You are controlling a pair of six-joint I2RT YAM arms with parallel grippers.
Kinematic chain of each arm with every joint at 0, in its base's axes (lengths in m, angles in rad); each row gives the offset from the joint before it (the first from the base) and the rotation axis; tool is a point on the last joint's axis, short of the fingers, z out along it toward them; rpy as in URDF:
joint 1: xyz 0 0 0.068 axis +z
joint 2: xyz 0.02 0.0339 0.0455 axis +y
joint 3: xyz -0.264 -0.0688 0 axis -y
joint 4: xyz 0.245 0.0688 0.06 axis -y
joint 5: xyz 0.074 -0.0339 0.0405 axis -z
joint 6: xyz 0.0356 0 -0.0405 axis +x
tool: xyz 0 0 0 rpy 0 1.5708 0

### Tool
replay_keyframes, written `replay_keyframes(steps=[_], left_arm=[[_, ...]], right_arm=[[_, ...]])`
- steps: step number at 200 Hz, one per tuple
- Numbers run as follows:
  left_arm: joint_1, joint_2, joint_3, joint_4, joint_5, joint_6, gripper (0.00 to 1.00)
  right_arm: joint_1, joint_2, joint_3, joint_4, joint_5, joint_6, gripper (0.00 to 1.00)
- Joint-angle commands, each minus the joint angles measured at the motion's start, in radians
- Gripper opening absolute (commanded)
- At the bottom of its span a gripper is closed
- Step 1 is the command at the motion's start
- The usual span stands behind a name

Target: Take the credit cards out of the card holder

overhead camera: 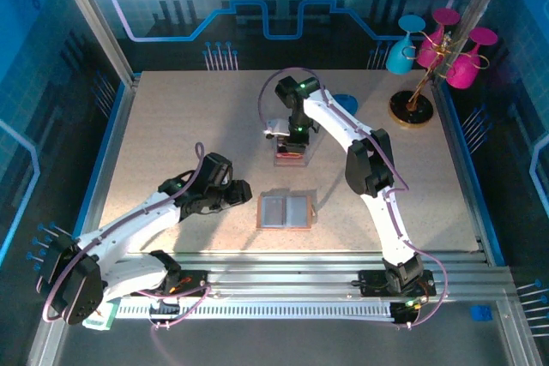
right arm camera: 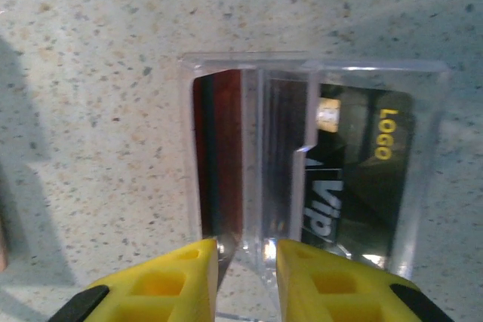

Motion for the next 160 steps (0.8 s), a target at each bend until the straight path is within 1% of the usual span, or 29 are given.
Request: replay_keyframes(steps=[1, 27, 39, 45, 116, 130, 145, 160], left_arm=[[0.009, 0.024, 0.006, 0.002, 0.029, 0.008, 0.49], [0.009, 0.034, 0.005, 0.012, 0.037, 0.007, 0.49], [0.008, 0.034, 0.006, 0.015, 0.037, 0.006, 0.49], [0.009, 0.035, 0.006, 0.017, 0.037, 0.007, 0.49], [0.010, 0.028, 0.005, 0.014, 0.032, 0.011, 0.49], [0.010, 0.026, 0.002, 0.016, 0.032, 0.010, 0.49], [0.010, 0.023, -0.002, 0.018, 0.032, 0.008, 0.49], [0.010, 0.021, -0.003, 0.017, 0.032, 0.006, 0.49]], right_arm=[[0.010, -0.021, -0.028, 0.052, 0.042, 0.016, 0.29], [0.013, -0.047, -0.070, 0.080, 0.051, 0.025, 0.29], [0.019, -0.047, -0.091, 0.085, 0.046, 0.030, 0.32], [0.020, -0.079, -0.103, 0.092, 0.049, 0.036, 0.33], [0.037, -0.188, -0.220, 0.172, 0.095, 0.078, 0.39], [0.042, -0.206, -0.245, 0.188, 0.100, 0.082, 0.42], [0.047, -0.220, -0.273, 0.207, 0.100, 0.086, 0.48], [0.052, -0.227, -0.301, 0.230, 0.106, 0.093, 0.56]])
